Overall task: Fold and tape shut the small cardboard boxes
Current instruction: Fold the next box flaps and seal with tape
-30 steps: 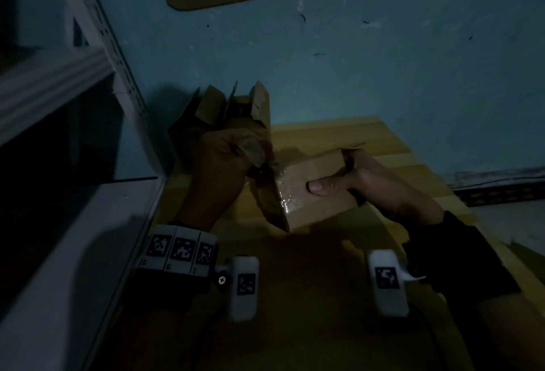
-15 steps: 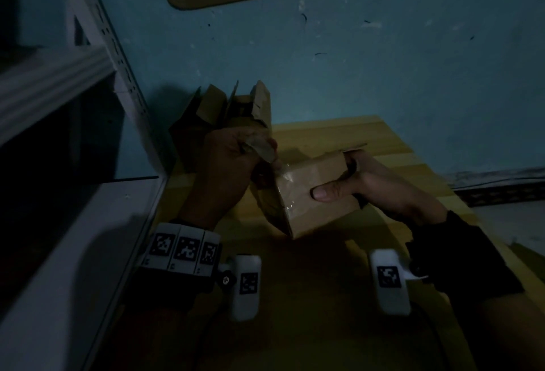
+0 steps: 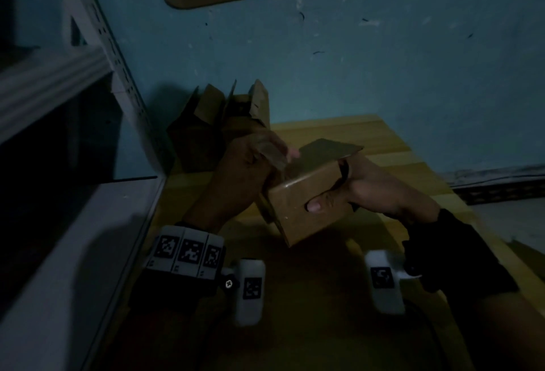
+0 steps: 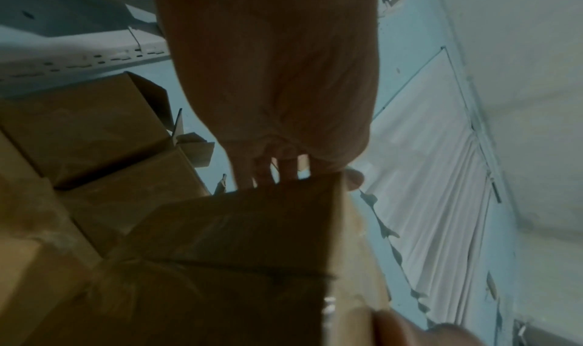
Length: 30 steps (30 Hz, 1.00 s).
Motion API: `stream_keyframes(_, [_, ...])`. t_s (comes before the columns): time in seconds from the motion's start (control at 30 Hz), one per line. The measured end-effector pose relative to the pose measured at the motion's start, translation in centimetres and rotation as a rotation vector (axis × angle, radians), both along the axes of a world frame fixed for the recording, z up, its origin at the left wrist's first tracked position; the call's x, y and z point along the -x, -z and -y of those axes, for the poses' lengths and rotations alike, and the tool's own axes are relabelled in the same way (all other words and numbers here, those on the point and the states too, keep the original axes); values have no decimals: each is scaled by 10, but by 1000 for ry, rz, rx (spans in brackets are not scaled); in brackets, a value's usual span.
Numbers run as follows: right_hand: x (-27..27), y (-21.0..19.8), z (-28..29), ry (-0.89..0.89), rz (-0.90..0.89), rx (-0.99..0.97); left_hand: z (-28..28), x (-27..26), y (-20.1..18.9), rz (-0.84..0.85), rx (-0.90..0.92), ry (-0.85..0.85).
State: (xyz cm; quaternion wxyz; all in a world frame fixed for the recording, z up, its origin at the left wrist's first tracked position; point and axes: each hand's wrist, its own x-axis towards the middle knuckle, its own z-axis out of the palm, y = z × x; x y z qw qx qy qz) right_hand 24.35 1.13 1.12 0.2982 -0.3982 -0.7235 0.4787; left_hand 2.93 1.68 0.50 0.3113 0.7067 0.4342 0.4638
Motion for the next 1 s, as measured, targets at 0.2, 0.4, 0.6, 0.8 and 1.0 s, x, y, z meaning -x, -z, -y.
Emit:
stream_keyframes(0.2, [0, 1, 0, -21, 17, 23, -5, -4, -2, 11, 39, 42])
stream_keyframes(0.4, [1, 2, -1, -25, 15, 22, -10, -3, -1, -73, 79, -57])
stream_keyframes(0.6, [3, 2, -1, -36, 28, -5, -1, -5, -12, -64, -76, -120])
stream_keyframes(0.8, [4, 1, -1, -41, 55, -28, 5, -11, -16, -33, -59, -156])
stream_keyframes(1.0, [6, -1, 0, -63, 59, -32, 6, -12, -16, -13, -51, -202])
